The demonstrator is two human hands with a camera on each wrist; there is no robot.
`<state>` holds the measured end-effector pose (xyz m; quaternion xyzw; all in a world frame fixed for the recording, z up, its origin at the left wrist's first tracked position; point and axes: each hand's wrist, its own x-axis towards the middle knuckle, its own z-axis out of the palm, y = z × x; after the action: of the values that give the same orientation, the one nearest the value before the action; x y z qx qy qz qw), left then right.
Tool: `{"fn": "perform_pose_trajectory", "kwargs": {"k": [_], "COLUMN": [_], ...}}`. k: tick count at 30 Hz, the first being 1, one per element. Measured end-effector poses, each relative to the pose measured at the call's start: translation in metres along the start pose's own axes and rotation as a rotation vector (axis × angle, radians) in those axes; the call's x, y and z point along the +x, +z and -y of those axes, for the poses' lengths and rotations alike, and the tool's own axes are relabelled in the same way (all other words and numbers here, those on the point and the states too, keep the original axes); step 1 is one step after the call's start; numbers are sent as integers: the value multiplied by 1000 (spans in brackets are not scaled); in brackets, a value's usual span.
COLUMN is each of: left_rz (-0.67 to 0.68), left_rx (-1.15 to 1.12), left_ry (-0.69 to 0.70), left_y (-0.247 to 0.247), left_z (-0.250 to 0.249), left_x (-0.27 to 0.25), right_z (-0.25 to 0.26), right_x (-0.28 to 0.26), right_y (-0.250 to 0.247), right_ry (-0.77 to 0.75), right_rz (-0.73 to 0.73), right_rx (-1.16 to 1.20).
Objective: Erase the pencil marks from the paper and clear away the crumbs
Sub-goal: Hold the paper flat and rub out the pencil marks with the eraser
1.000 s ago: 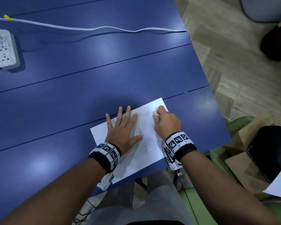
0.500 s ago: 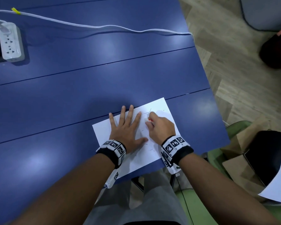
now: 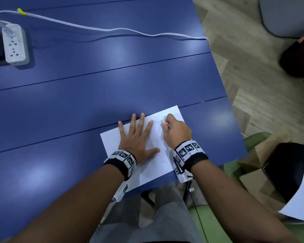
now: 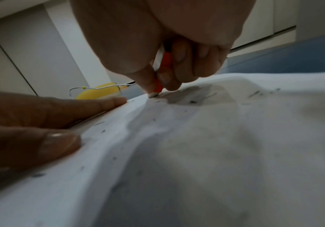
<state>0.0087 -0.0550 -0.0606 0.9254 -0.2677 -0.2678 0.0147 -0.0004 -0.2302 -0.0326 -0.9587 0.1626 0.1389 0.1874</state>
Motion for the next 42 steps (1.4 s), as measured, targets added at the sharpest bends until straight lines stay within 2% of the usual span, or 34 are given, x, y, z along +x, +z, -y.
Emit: {"fn": "perform_pose_trajectory", "kwargs": {"k": [3,6,11,16,21,25,30,34,39,42], "left_rz": [-38,-111,-88,-88,-85,-104,-82,-87,-66,-57], "left_rx": [-57,-109,-46,-25,-42,-31,-33,-28,-23,-29], "left_ry": [-17,-99,-105,-129,-120,-127,-121,-123,-120,-123], "left_y": [2,8,12,11,11,11,11,12,10,9], "left_z": [4,19,25,22,23,21,22,22,22,22], "left_x": [-1,-8,-16,-15,-15,-15,-15,-14,-15,-15], "right_z": [-1,-2,4,23,19,33,28,42,40,49], "right_x": [-2,0,-7,-23,-4,-21,-3,-18,-5,-15], "right_y": [1,2,5,19,12,18,12,20,18,20], "right_ry": [9,8,34,-141,-32,-171,-42,-136,-15,-69], "right_rz": [-10,-4,-38,41,-21,58,-32,49,-24,17], "right_rx": [-2,4,24,0,26,-23,66,7,78,58]}}
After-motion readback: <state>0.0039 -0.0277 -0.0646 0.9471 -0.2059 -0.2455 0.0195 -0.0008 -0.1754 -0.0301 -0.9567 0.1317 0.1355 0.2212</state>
